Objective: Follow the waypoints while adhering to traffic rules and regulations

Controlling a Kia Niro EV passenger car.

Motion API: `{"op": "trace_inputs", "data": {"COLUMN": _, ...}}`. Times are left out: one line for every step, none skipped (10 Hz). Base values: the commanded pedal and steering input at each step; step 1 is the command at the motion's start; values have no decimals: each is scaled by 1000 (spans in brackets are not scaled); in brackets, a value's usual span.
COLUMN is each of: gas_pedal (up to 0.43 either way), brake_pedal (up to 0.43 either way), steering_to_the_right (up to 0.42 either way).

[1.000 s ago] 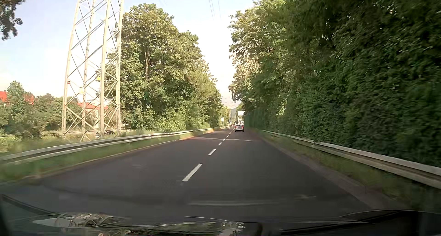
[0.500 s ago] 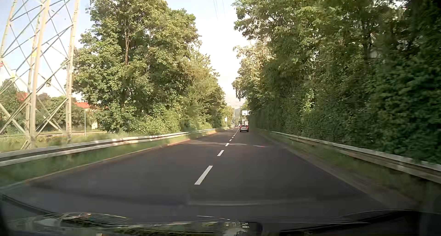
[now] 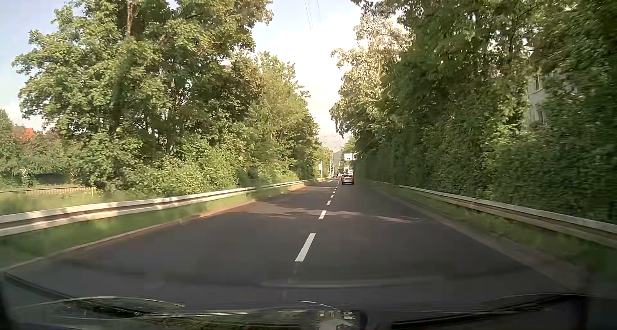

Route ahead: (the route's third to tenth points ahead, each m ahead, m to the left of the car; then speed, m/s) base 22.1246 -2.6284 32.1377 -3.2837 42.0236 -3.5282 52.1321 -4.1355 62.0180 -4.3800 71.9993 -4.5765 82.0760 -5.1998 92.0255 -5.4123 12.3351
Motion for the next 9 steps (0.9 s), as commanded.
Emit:
{"op": "trace_inputs", "data": {"gas_pedal": 39, "brake_pedal": 0, "steering_to_the_right": -7}}
{"op": "trace_inputs", "data": {"gas_pedal": 39, "brake_pedal": 0, "steering_to_the_right": -7}}
{"op": "trace_inputs", "data": {"gas_pedal": 39, "brake_pedal": 0, "steering_to_the_right": -6}}
{"op": "trace_inputs", "data": {"gas_pedal": 39, "brake_pedal": 0, "steering_to_the_right": -5}}
{"op": "trace_inputs", "data": {"gas_pedal": 39, "brake_pedal": 0, "steering_to_the_right": -4}}
{"op": "trace_inputs", "data": {"gas_pedal": 39, "brake_pedal": 0, "steering_to_the_right": -2}}
{"op": "trace_inputs", "data": {"gas_pedal": 39, "brake_pedal": 0, "steering_to_the_right": -1}}
{"op": "trace_inputs", "data": {"gas_pedal": 39, "brake_pedal": 0, "steering_to_the_right": -1}}
{"op": "trace_inputs", "data": {"gas_pedal": 39, "brake_pedal": 0, "steering_to_the_right": -1}}
